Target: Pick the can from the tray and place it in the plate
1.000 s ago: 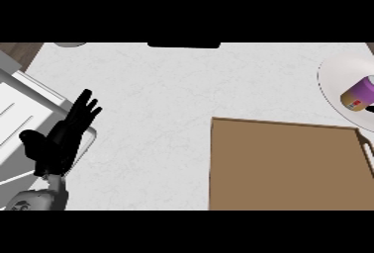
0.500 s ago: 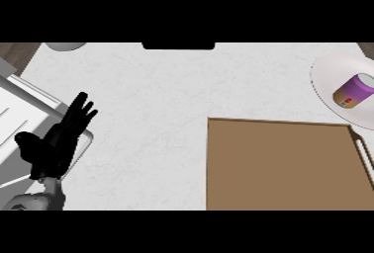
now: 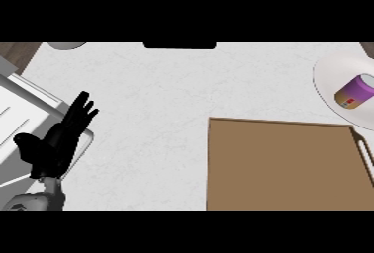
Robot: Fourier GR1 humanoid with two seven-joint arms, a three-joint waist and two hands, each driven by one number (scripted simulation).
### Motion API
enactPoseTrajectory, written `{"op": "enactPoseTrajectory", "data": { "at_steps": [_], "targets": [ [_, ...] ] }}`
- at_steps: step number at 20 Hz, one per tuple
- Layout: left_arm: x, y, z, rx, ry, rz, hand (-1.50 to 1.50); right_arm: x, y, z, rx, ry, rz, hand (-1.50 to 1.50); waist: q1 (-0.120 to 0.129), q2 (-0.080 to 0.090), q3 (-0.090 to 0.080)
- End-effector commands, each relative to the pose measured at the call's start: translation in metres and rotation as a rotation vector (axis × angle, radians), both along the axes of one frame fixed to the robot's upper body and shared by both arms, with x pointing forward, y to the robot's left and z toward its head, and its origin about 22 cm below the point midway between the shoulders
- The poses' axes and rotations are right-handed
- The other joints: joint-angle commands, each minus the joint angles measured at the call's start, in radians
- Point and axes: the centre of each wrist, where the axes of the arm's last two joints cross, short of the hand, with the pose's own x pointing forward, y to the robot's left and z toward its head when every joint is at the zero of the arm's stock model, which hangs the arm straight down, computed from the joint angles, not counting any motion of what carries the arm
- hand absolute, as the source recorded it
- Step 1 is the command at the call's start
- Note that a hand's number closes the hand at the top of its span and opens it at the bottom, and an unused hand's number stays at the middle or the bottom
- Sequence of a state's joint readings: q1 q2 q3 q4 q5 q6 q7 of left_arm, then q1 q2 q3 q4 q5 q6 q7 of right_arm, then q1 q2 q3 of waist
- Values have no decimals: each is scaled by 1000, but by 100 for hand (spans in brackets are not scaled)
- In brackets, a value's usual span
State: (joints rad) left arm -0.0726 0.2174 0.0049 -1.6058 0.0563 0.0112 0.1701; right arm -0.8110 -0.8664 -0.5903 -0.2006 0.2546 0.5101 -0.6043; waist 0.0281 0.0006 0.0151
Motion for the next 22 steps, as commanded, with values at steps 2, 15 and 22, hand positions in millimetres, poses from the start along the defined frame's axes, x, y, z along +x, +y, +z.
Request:
{"op": "enactPoseTrajectory", "data": {
  "at_steps": [2, 15, 22],
  "targets": [
    [15, 4, -5, 11, 61, 43, 0, -23, -21, 2, 11, -59, 32, -150, -2, 19, -10],
    [7, 5, -6, -3, 70, 28, 0, -62, -50, 1, -29, -19, -23, -150, 7, 23, -8],
    [12, 4, -6, -1, 46, 24, 0, -60, -50, 7, -73, 7, -56, -150, 20, 31, -6]
  ]
}}
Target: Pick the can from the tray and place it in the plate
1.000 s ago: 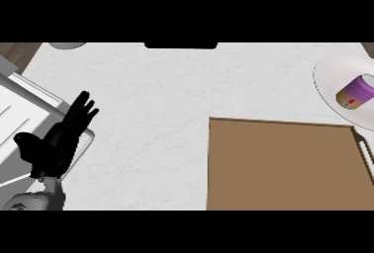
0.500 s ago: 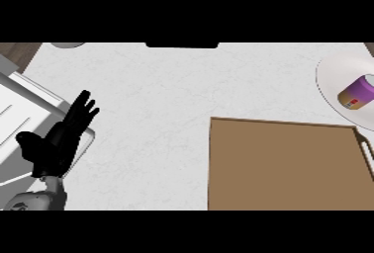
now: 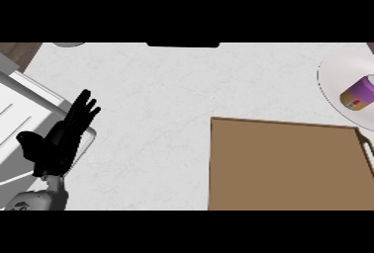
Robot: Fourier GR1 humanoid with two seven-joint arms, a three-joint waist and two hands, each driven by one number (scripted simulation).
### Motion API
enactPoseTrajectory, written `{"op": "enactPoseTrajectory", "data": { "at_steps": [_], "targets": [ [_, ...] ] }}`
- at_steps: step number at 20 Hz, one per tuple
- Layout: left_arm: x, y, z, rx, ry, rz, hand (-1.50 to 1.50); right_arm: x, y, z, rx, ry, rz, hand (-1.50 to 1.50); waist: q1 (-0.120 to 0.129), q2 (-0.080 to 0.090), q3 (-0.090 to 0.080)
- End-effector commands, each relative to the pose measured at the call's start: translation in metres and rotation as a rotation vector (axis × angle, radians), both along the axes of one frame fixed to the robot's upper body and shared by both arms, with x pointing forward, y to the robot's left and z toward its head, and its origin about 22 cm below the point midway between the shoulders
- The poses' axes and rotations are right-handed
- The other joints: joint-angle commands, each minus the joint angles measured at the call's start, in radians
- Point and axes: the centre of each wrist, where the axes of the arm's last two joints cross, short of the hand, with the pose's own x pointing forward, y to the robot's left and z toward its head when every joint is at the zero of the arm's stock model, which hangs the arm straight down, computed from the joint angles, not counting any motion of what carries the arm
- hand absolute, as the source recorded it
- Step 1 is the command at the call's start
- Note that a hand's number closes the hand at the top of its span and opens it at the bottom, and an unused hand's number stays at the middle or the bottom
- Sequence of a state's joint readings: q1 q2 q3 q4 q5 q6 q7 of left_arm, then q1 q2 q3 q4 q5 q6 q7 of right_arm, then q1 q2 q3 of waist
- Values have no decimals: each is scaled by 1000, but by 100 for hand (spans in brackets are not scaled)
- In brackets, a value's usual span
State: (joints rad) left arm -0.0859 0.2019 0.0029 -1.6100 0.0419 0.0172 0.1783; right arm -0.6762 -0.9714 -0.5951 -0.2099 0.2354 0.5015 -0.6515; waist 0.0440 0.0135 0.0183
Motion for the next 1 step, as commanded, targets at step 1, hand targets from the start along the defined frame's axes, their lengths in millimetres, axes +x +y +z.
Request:
{"op": "enactPoseTrajectory", "data": {
  "at_steps": [1],
  "targets": [
    [13, -2, -5, -2, 74, 21, 0, -12, -9, 3, 17, -14, 67, -150, -7, 15, -9]
  ]
}}
